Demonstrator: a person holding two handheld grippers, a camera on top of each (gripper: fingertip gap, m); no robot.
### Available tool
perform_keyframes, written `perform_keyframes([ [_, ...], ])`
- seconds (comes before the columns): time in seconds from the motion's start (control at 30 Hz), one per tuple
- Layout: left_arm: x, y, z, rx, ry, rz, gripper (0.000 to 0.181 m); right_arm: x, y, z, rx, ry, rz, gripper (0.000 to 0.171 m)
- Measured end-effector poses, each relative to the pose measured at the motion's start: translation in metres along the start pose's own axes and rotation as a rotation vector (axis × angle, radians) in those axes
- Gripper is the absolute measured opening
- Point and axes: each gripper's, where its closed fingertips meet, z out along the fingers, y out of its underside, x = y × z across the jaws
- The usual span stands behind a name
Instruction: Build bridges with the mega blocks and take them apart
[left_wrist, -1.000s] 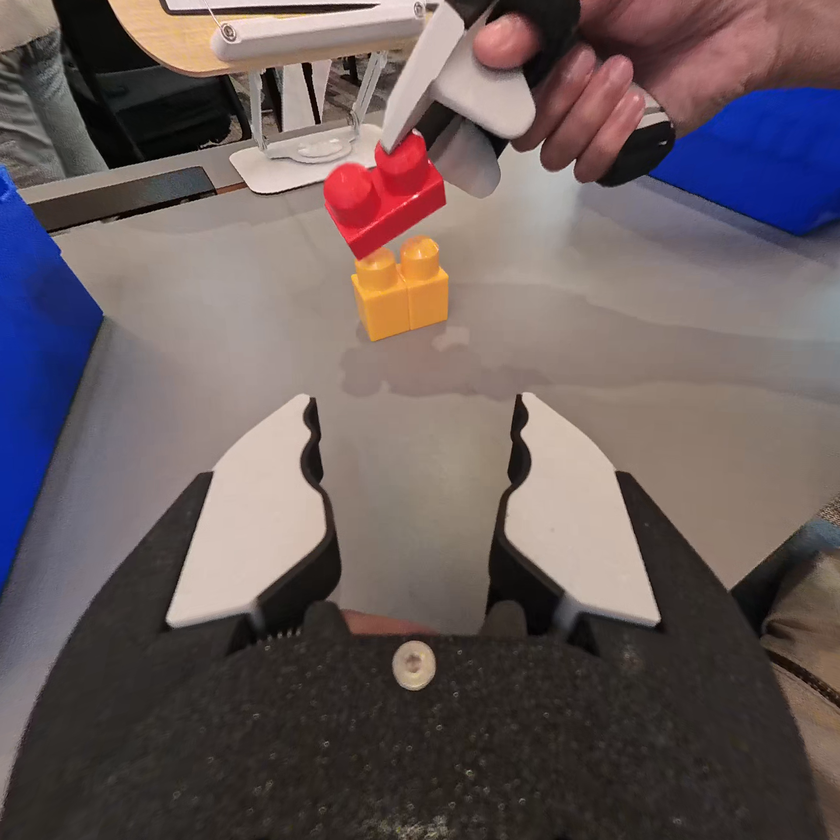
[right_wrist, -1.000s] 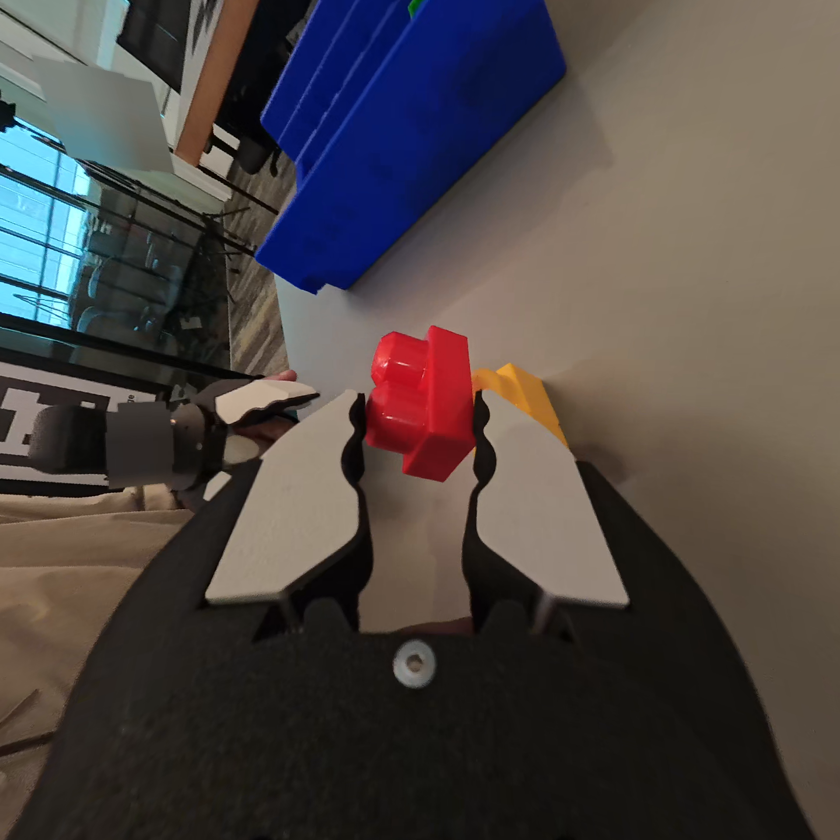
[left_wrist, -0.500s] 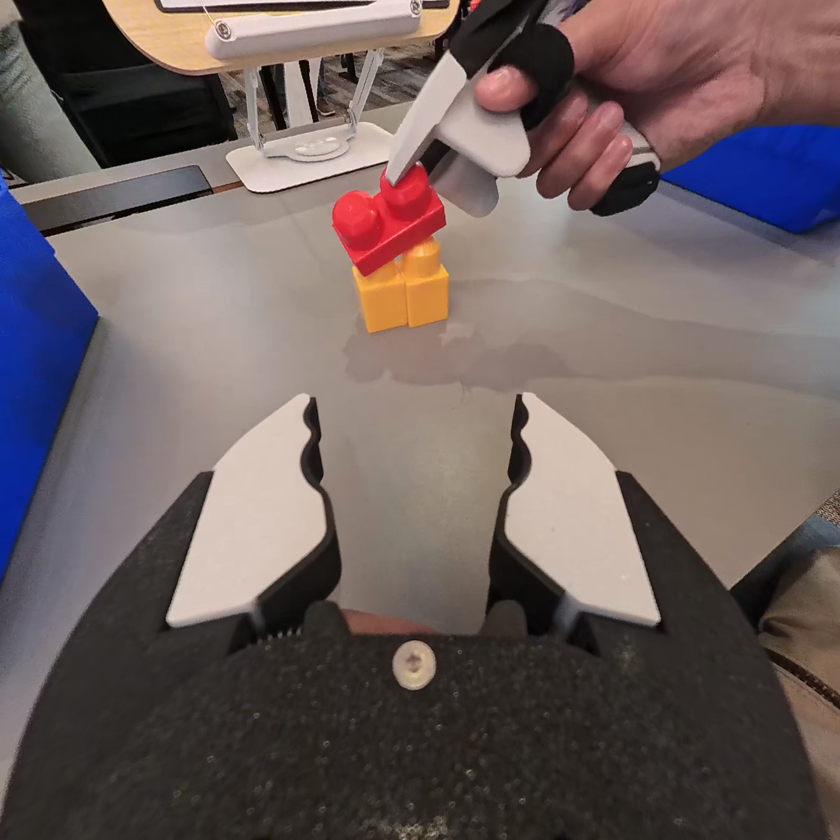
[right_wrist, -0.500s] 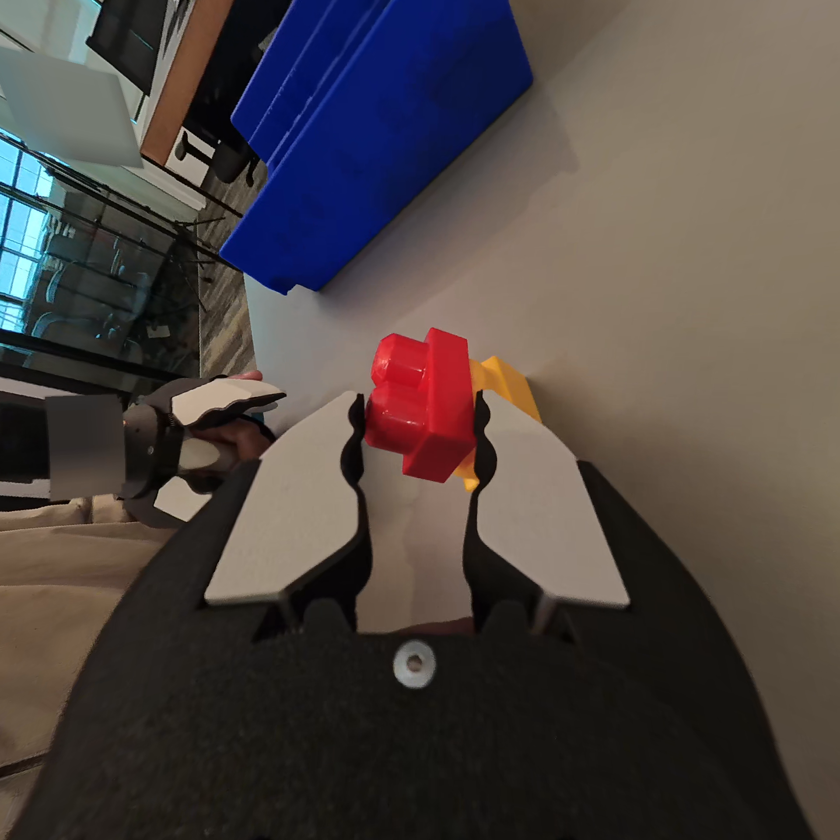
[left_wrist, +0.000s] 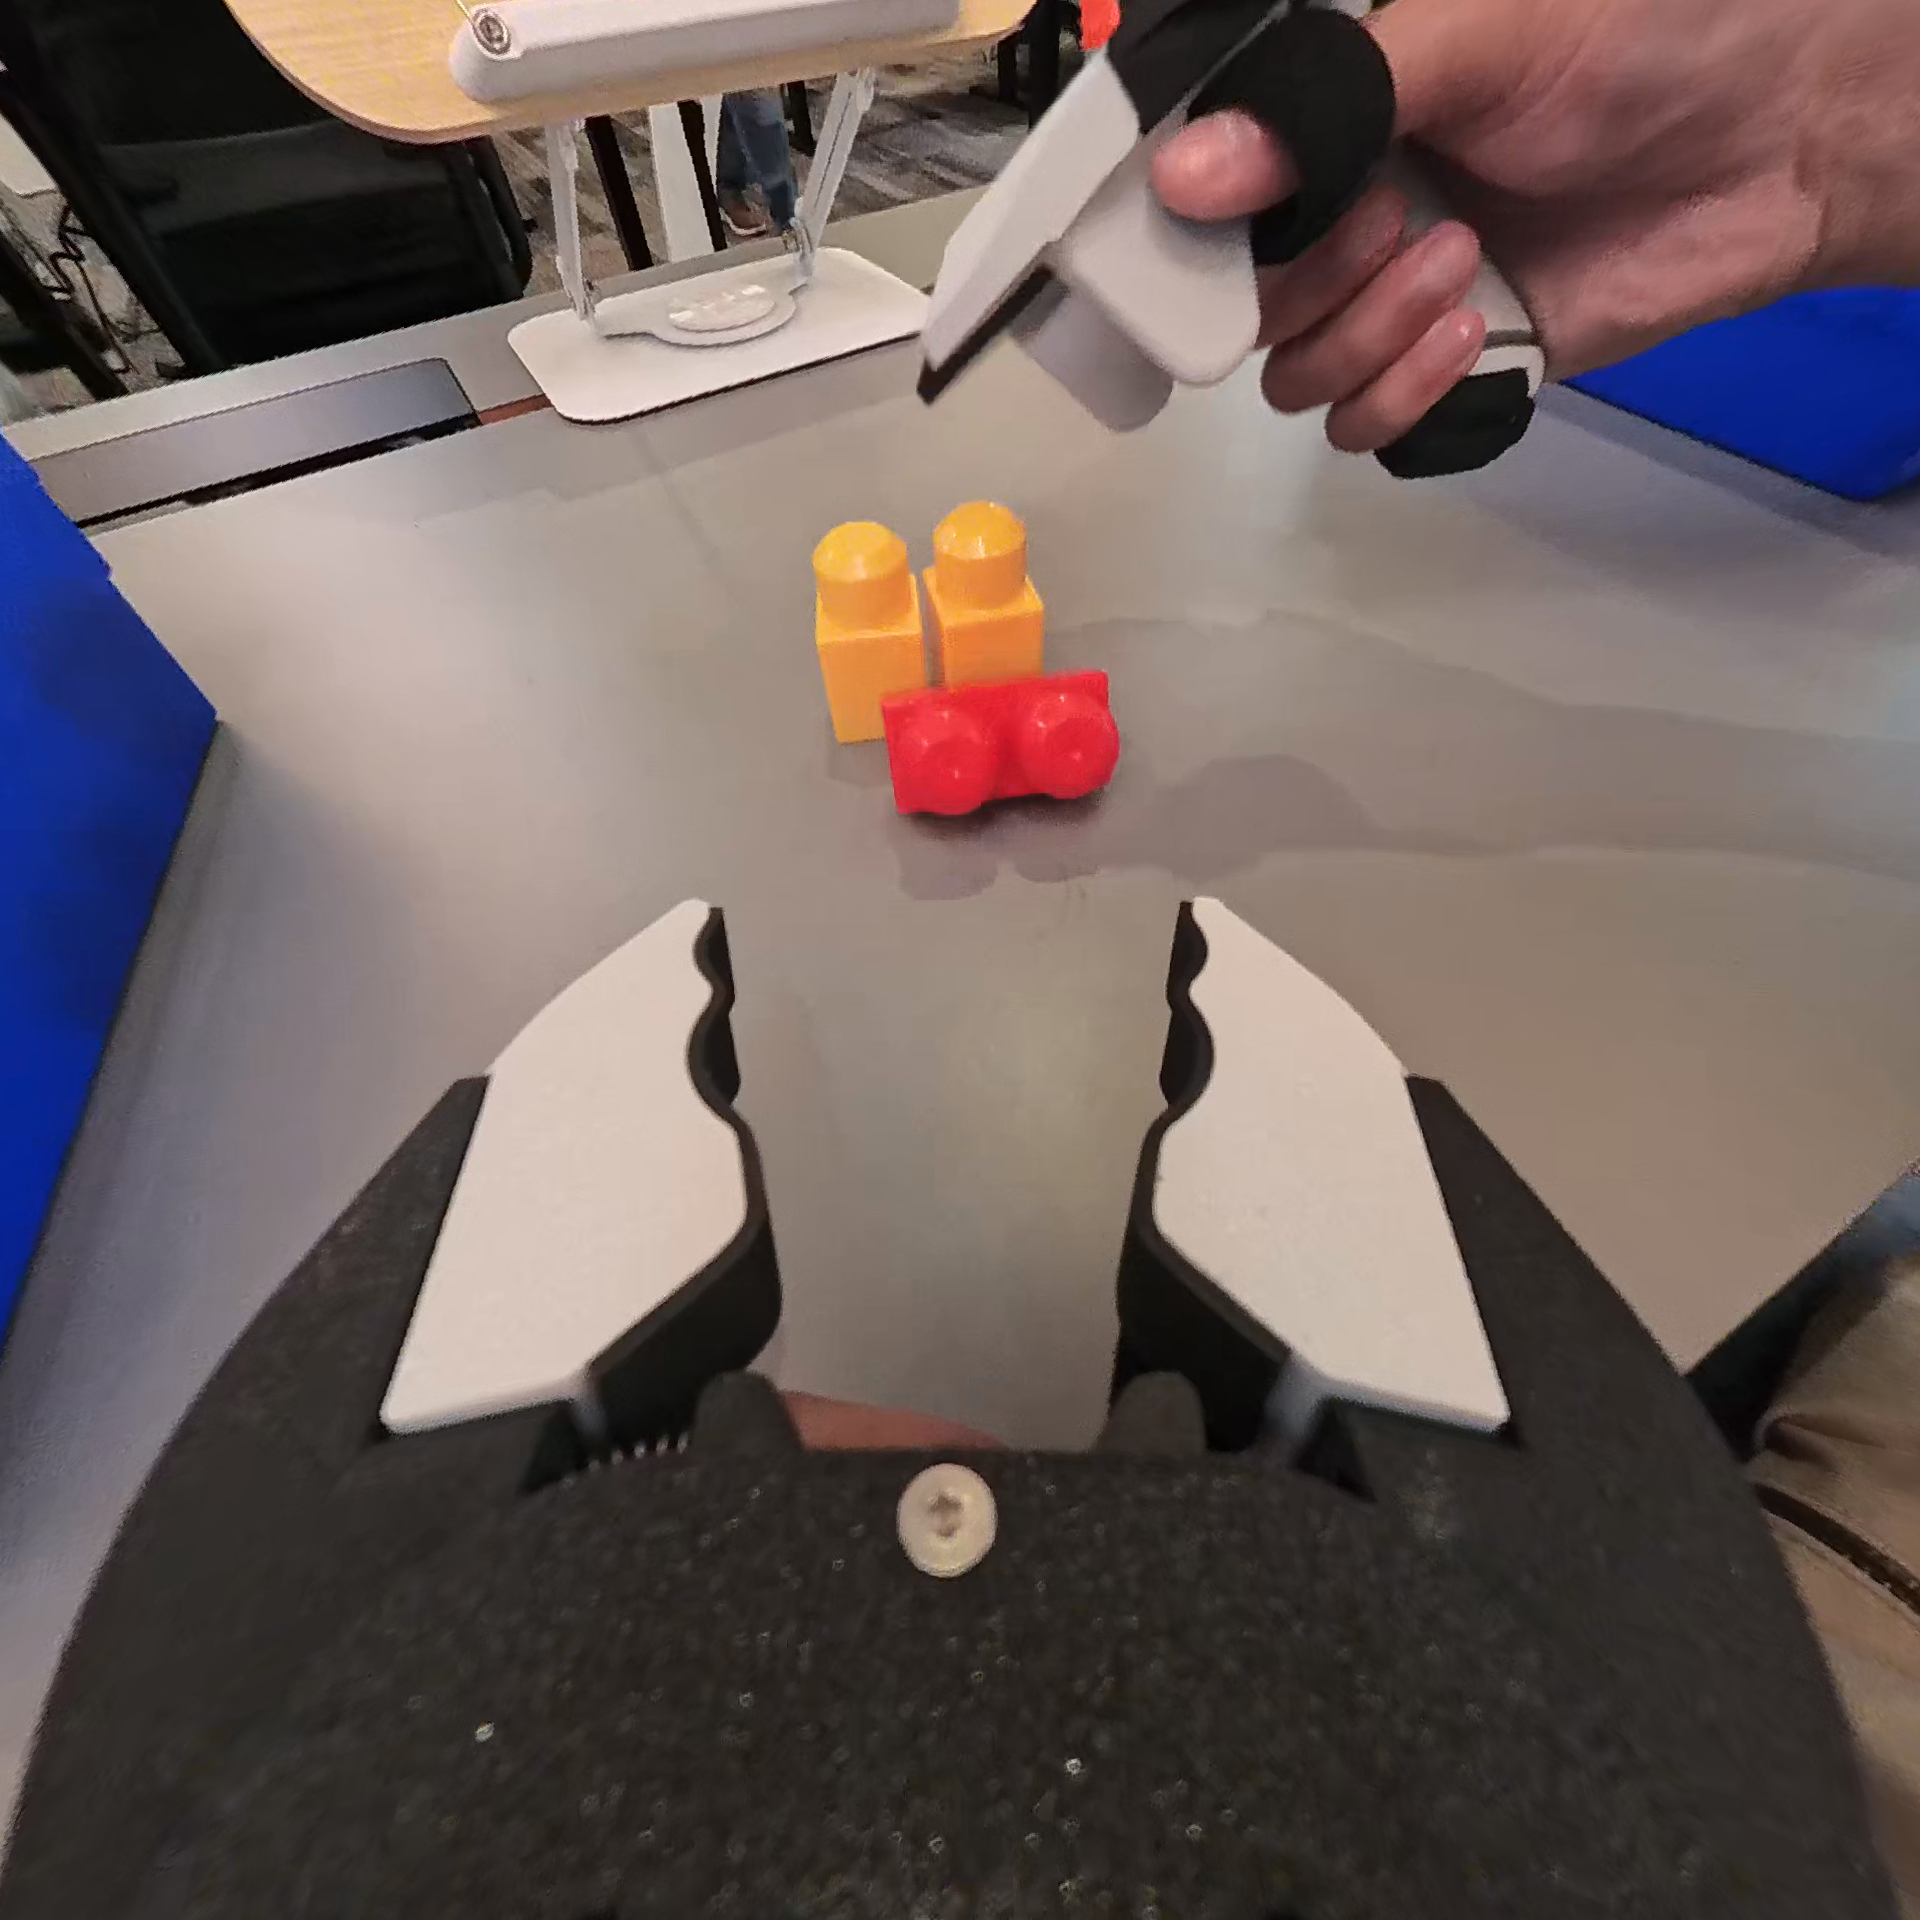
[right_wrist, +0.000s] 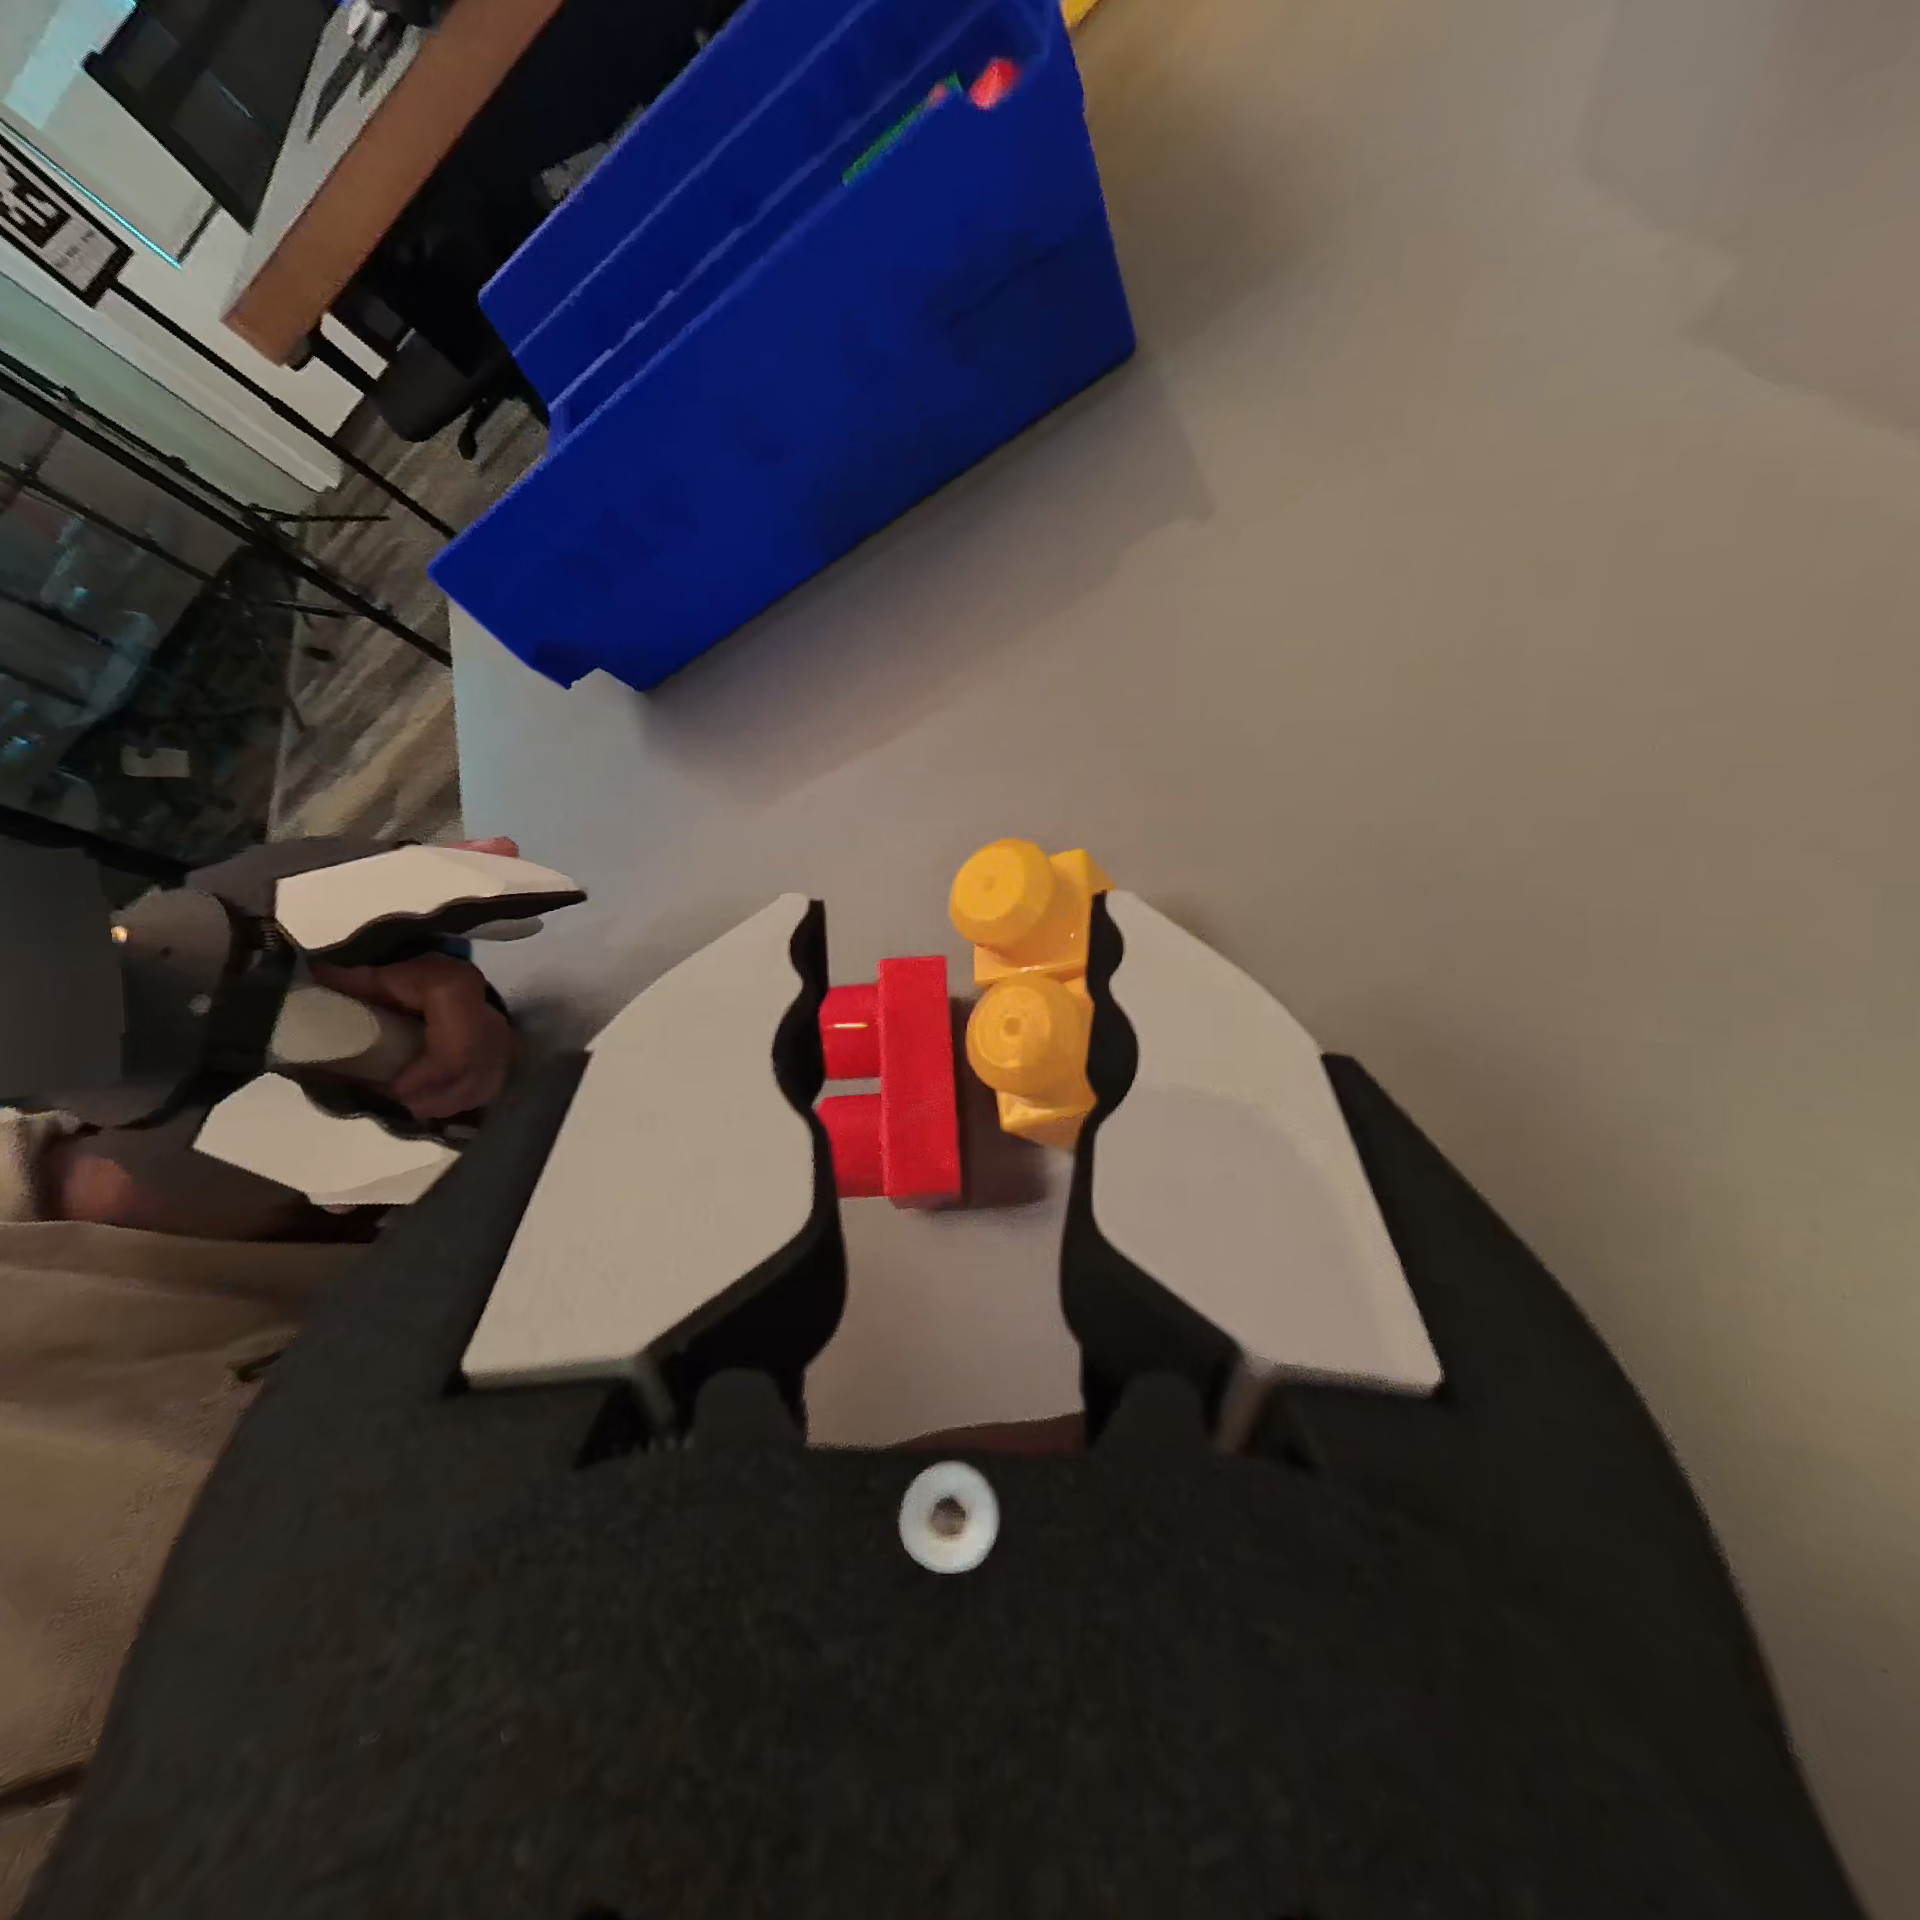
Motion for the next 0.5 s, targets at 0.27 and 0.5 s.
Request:
perform_keyframes([
  [0.27, -0.004, 0.003, -0.003, -0.01, -0.008, 0.024, 0.082, -0.042, 0.04, -0.049, 0.057, 0.31, -0.475, 0.057],
  [0.5, -0.009, 0.012, -0.011, -0.037, -0.054, 0.095, 0.083, -0.057, 0.132, -0.062, -0.051, 0.712, -0.602, 0.074],
])
